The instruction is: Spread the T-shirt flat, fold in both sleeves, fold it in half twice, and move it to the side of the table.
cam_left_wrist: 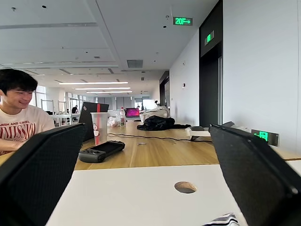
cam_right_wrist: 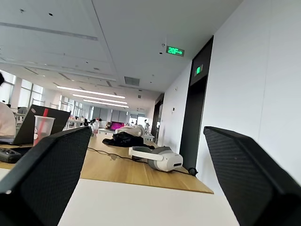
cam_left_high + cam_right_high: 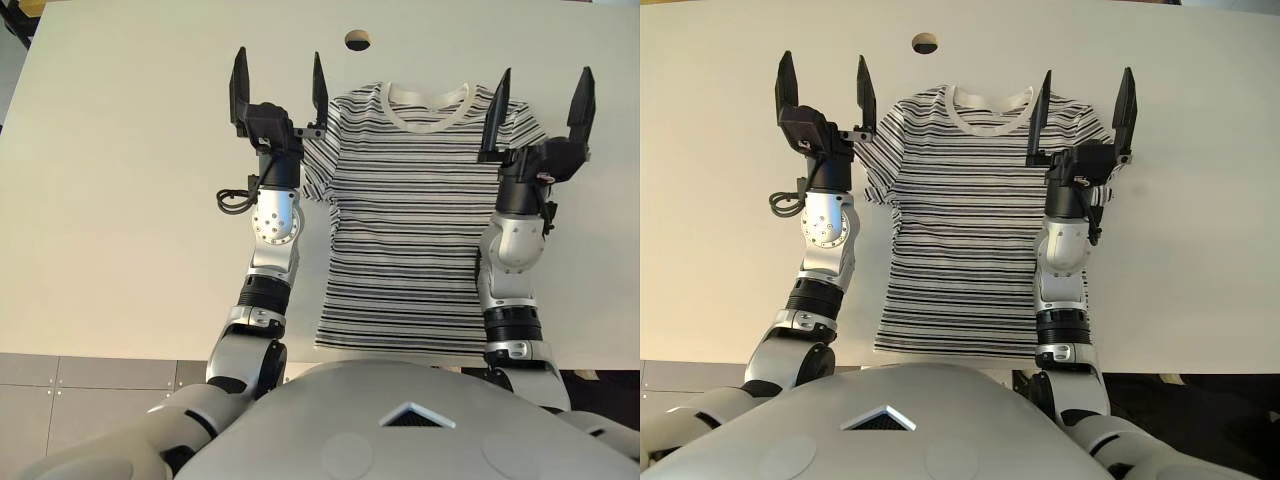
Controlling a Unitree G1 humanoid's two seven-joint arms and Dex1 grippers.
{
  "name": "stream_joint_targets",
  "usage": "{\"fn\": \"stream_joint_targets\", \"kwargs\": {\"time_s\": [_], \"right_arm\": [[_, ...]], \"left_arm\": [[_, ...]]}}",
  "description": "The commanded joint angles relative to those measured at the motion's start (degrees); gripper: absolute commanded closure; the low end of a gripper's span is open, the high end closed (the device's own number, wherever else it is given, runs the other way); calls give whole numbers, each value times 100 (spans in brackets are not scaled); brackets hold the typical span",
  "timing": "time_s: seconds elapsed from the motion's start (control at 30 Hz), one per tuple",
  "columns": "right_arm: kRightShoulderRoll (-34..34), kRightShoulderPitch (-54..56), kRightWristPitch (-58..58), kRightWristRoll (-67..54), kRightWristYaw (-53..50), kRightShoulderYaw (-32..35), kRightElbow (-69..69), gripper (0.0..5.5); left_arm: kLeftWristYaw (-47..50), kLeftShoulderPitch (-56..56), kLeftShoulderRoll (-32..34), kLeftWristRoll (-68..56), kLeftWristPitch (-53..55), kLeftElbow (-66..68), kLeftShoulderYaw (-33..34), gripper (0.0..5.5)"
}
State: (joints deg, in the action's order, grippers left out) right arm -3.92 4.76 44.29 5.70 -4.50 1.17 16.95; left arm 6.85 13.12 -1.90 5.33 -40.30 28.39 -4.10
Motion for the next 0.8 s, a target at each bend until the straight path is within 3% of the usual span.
{"fn": "stream_joint_targets", "kwargs": {"time_s": [0.03,0.3,0.5,0.67,0.8], "right_arm": [[71,15,249,366,-27,-184,61,109],[88,41,589,358,-233,-41,203,109],[12,120,626,482,-211,-57,346,109],[86,416,965,354,-200,-86,790,109],[26,476,1048,1036,-426,-152,861,109]], "left_arm": [[327,-44,-6,417,-105,201,15,68],[1014,174,155,1047,-1008,752,110,68],[-228,65,-4,30,-782,780,-201,68],[-609,178,-9,-353,-930,947,-89,68],[-654,187,102,-144,-1096,710,-70,68]]}}
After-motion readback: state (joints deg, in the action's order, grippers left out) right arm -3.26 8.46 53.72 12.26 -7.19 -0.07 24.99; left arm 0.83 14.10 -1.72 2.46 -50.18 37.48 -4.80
